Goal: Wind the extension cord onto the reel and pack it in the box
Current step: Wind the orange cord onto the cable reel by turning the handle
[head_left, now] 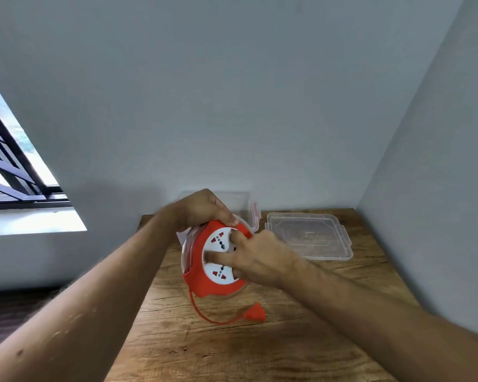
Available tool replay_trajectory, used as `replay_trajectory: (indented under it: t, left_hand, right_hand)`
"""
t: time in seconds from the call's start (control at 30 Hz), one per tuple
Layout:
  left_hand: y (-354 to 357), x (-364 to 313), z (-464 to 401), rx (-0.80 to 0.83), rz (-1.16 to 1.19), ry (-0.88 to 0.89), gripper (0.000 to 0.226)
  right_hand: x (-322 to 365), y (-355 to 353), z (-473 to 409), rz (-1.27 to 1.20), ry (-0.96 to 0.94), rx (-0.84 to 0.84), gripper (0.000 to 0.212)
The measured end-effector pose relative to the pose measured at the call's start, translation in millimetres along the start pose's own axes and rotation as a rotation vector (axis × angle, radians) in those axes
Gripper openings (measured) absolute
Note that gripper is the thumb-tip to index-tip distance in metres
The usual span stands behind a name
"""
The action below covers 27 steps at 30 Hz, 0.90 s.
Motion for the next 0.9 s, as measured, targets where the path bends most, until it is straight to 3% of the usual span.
replay_trajectory:
  t: [0.17, 0.3, 0.5, 0.57, 0.7, 0.8, 0.9]
  left_hand:
    - [-2.6, 5.0, 3.1, -0.119, 0.148, 0.106, 0.013]
    - [-7.7, 9.6, 4.3, -0.268, 0.242, 0.159, 0.003]
    - [-6.0, 20.8, 6.5, -0.407, 0.266, 0.163, 0.018]
    - [-3.3, 33.7, 9.2, -0.434, 0.303, 0.121, 0.022]
    - [7.1, 54.6, 11.8, -0.329, 0.391, 0.046, 0.016]
    - [14.9, 58.3, 8.1, -0.183, 0.375, 0.013, 0.017]
    - [35.3, 54.7, 4.0, 0.027, 0.264, -0.027, 0.02]
  right_hand:
    - [-24.8, -8.2, 5.4, -0.069, 0.287, -0.18, 0.071]
    - [-49.8, 3.2, 13.1, -0.193, 0.533, -0.208, 0.068]
    - [-61.8, 36.7, 17.7, -0.401, 0.671, -0.091, 0.065]
    - [-61.0, 38.2, 17.0, -0.408, 0.56, -0.02, 0.066]
    - [-44.0, 28.7, 22.1, -0.205, 0.103, 0.147, 0.067]
    - [-24.2, 22.5, 32.8, -0.072, -0.102, 0.145, 0.06]
    - [0.3, 28.3, 34.2, -0.063, -0.246, 0.163, 0.068]
Point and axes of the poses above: each hand's wrist, its own z-axis away from the middle knuckle, its own y-axis out of the palm, x = y × z, the point moved 10 cm from there along -z, towards the middle knuckle, and after that the axes turned 3 degrees about x, right-handed, at the moved point
